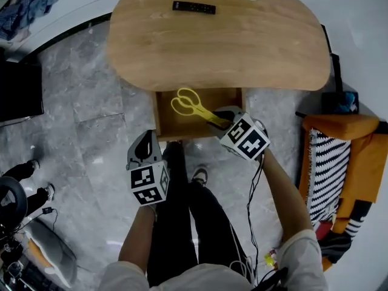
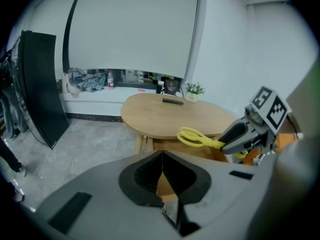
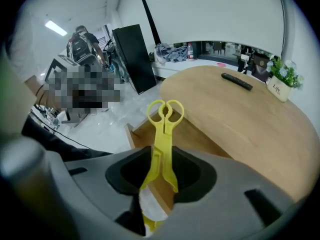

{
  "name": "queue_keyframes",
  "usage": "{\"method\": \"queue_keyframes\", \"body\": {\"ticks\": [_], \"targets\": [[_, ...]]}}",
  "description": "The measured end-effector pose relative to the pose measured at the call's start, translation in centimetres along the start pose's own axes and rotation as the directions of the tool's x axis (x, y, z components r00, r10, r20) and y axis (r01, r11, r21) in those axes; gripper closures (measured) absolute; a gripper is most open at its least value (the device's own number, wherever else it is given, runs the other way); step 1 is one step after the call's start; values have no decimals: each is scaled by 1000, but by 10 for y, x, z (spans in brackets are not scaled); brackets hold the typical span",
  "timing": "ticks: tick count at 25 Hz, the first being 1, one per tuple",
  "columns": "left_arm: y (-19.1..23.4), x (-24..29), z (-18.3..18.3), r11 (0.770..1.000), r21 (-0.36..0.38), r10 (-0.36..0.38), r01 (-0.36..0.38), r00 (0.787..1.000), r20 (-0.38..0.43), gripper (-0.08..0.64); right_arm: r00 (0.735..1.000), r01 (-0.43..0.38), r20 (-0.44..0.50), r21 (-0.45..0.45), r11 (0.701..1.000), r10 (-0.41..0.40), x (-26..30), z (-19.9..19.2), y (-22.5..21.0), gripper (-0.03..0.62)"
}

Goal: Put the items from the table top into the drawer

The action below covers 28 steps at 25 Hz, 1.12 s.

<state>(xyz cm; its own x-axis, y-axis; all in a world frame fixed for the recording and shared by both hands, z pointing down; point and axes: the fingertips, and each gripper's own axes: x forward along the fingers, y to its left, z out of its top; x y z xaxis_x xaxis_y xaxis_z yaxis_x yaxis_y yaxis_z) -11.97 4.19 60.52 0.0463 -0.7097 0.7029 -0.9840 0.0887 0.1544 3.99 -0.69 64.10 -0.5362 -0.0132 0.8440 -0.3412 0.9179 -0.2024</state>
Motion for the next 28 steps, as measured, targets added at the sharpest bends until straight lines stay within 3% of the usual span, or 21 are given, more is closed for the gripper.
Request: {"method": "queue_keyframes", "body": {"ticks": [4, 16, 28], "targets": [[11, 5, 4, 1000, -17, 13, -13, 1000, -1, 551, 1000, 10, 17, 43, 999, -11, 8, 2, -9, 410], [6, 33, 30, 1000, -6, 0, 0, 1000, -18, 551, 1000, 21, 9, 60, 998, -22, 2, 13, -43, 440], [16, 69, 84, 1000, 14, 1, 0, 1000, -25, 551, 996, 55, 59, 93, 994, -61, 4, 75, -111, 440]]}}
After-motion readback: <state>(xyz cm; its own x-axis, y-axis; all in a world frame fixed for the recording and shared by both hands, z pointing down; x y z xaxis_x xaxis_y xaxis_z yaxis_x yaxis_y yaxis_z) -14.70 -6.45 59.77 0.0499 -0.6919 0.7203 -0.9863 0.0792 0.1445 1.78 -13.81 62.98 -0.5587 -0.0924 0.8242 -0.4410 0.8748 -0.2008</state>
